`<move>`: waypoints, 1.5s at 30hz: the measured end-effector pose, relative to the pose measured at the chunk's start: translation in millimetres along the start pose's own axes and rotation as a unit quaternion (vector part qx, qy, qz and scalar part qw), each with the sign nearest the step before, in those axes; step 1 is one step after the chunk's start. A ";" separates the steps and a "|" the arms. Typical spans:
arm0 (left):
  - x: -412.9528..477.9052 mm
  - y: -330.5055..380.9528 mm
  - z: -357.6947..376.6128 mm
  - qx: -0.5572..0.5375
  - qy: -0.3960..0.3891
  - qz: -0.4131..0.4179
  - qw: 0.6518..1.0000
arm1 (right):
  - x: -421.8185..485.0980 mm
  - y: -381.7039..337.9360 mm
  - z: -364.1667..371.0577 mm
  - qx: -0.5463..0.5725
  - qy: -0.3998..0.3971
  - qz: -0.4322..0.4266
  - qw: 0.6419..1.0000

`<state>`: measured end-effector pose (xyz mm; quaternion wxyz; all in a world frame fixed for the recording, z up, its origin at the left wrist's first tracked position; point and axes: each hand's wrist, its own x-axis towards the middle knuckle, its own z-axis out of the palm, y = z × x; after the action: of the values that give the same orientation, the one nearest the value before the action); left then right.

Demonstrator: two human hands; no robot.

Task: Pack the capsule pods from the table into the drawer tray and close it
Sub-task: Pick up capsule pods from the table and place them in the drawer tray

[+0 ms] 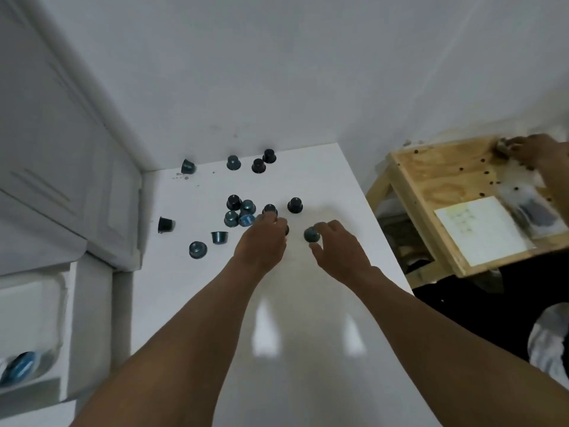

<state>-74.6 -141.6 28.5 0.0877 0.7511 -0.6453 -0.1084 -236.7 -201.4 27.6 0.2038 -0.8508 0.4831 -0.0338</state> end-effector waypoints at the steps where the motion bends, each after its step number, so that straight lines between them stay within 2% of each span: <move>1: 6.8 -0.9 5.4 0.000 0.004 0.004 1.000 | 7.3 0.6 4.8 -0.001 -0.005 0.001 1.000; 9: 54.6 -16.0 40.2 0.035 -0.054 0.034 0.997 | 49.7 9.7 38.6 -0.009 -0.061 0.039 0.997; 13: 61.7 -21.9 49.6 0.056 -0.078 0.055 0.994 | 54.3 15.3 49.9 -0.014 -0.045 0.023 0.999; 19: 59.0 -20.7 45.4 0.030 -0.091 0.043 0.994 | 50.9 14.5 42.6 -0.016 -0.050 0.015 0.999; 26: 28.7 -3.7 6.0 0.021 -0.045 0.038 0.998 | 23.6 -4.2 4.7 -0.017 -0.010 -0.003 1.000; 31: -5.5 8.6 -39.2 0.020 -0.008 0.003 1.000 | -1.5 -29.7 -29.6 0.000 0.064 -0.080 0.995; 34: -36.3 15.9 -67.8 -0.010 0.033 -0.050 0.998 | -20.7 -48.8 -52.1 0.009 0.045 -0.084 0.995; 42: -154.0 43.7 -103.7 -0.018 0.172 -0.154 0.973 | -99.7 -90.2 -76.3 0.022 0.049 -0.190 0.980; 45: -209.7 57.1 -101.5 -0.018 0.181 -0.183 0.966 | -137.8 -104.0 -73.1 0.012 0.042 -0.236 0.971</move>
<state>-131.0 56.1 152.0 0.1953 0.8620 -0.4678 0.0037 -244.4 -62.3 153.2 0.1798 -0.9361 0.2767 -0.1221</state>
